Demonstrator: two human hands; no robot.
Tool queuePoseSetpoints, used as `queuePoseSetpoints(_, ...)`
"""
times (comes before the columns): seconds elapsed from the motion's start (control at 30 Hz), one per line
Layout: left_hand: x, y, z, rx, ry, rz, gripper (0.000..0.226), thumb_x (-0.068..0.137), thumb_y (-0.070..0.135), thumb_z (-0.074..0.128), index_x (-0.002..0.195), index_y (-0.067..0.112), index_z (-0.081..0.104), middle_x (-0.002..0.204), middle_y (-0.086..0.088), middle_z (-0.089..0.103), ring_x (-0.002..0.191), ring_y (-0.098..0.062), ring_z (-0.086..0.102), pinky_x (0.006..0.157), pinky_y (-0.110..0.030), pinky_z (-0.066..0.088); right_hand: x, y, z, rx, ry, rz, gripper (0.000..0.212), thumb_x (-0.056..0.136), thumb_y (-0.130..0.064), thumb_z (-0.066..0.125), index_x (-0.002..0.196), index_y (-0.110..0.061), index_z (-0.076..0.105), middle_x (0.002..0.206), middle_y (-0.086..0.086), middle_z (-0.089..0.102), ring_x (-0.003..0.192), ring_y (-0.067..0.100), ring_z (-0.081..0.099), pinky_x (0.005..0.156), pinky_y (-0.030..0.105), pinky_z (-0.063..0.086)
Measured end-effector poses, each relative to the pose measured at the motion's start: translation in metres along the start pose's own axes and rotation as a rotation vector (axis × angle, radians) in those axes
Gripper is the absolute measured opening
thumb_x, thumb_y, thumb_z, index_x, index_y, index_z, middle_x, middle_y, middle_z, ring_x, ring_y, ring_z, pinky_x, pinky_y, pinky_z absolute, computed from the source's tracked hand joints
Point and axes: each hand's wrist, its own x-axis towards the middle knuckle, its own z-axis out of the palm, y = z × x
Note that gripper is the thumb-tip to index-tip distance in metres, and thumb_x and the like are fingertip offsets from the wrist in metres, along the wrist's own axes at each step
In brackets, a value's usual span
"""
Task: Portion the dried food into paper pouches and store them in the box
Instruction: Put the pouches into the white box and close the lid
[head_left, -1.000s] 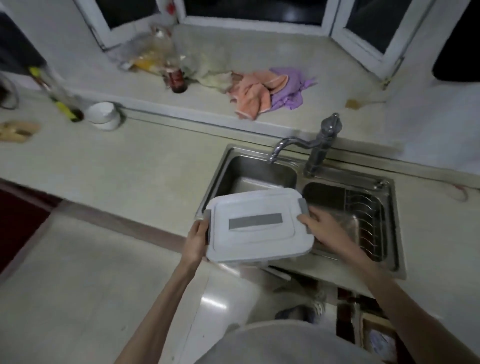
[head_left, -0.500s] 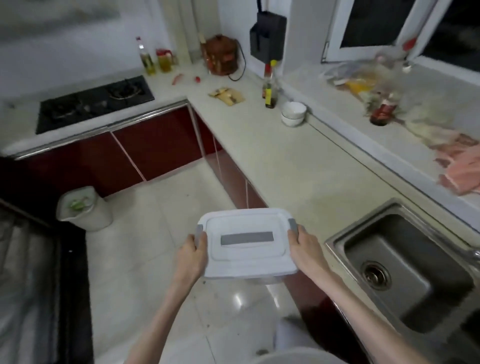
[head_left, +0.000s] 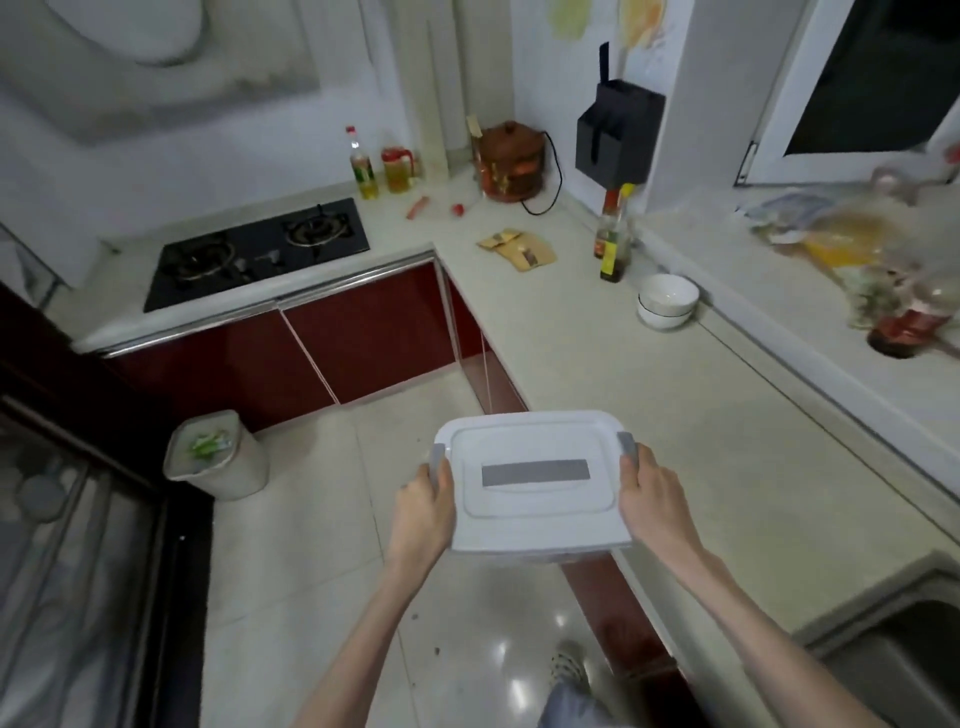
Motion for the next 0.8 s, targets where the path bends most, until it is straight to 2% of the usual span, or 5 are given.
queuePoseSetpoints(0.27,0.083,0.012,-0.009,-0.008,0.077,-0.083,0.049,0.100,0.047,0.032,0.073,0.010,0.049,0.068,-0.004,0.058,0.059,-0.018,0.051,0.051,-0.033,0.033,0.094,-0.053,0.018,-0.064,-0.077,-0.094,0.039,0.100,-0.011,0.028,0.134,0.002,0.041,0.118,0.025,0.056,0.092,0.038,0.060,0.077,0.041,0.048)
queuePoseSetpoints(0.43,0.126,-0.001,-0.022,0.003,0.127,-0.137,0.049,0.100,0.047,0.031,0.066,0.014,0.043,0.064,-0.002,0.054,0.059,-0.017,0.049,0.050,-0.033,0.030,0.135,-0.086,0.044,-0.246,-0.198,-0.175,0.033,0.084,0.011,0.049,0.116,0.017,0.056,0.099,0.031,0.063,0.059,0.040,0.063,0.048,0.034,0.050)
queuePoseSetpoints(0.6,0.186,-0.014,-0.037,-0.009,0.129,-0.139,0.049,0.100,0.043,0.032,0.065,0.013,0.045,0.061,-0.002,0.056,0.057,-0.014,0.052,0.048,-0.028,0.030,0.180,-0.118,0.077,-0.261,-0.131,-0.330,0.038,0.096,-0.004,0.040,0.133,0.004,0.043,0.114,0.020,0.056,0.084,0.034,0.062,0.067,0.031,0.045)
queuePoseSetpoints(0.73,0.249,-0.012,-0.056,-0.018,0.117,-0.117,0.049,0.102,0.041,0.030,0.069,0.011,0.048,0.064,-0.003,0.058,0.061,-0.015,0.054,0.051,-0.030,0.032,0.224,-0.157,0.096,-0.222,-0.093,-0.238,0.037,0.101,-0.012,0.023,0.134,-0.003,0.038,0.118,0.017,0.051,0.097,0.031,0.057,0.077,0.031,0.041)
queuePoseSetpoints(0.8,0.282,-0.012,-0.069,-0.009,0.105,-0.082,0.048,0.102,0.041,0.027,0.073,0.010,0.051,0.066,-0.002,0.059,0.063,-0.014,0.055,0.054,-0.033,0.034,0.244,-0.181,0.103,-0.125,-0.068,-0.217,0.037,0.101,-0.018,0.025,0.130,-0.003,0.041,0.099,0.015,0.052,0.091,0.033,0.057,0.076,0.036,0.042)
